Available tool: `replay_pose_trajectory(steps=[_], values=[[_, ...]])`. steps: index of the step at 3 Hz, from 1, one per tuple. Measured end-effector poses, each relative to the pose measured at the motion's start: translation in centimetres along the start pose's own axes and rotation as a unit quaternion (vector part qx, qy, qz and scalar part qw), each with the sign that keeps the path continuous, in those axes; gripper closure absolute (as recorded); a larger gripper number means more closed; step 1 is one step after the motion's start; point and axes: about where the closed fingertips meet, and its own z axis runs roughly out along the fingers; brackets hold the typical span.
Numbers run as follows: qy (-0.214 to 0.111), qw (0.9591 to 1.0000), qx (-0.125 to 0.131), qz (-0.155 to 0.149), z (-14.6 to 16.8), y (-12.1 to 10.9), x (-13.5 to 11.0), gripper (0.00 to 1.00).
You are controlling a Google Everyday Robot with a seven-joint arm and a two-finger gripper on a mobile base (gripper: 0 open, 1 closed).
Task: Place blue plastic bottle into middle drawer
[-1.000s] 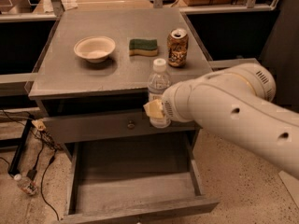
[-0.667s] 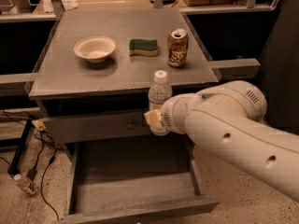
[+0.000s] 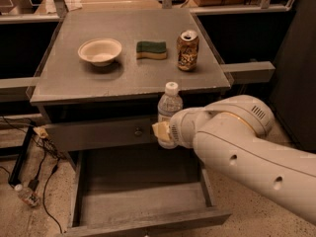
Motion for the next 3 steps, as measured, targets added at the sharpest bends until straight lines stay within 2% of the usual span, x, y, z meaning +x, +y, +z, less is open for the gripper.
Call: replay_pose_trajectory(steps=[1, 2, 3], values=[[-0.002, 0.9996, 0.014, 0.024, -0.4, -0.1, 1.1, 1.00], [-0.016, 0.9976, 0.063, 0.024, 0.1, -0.5, 2.1, 1.00], [-0.016, 0.9976, 0.063, 0.024, 0.1, -0.5, 2.1, 1.00]])
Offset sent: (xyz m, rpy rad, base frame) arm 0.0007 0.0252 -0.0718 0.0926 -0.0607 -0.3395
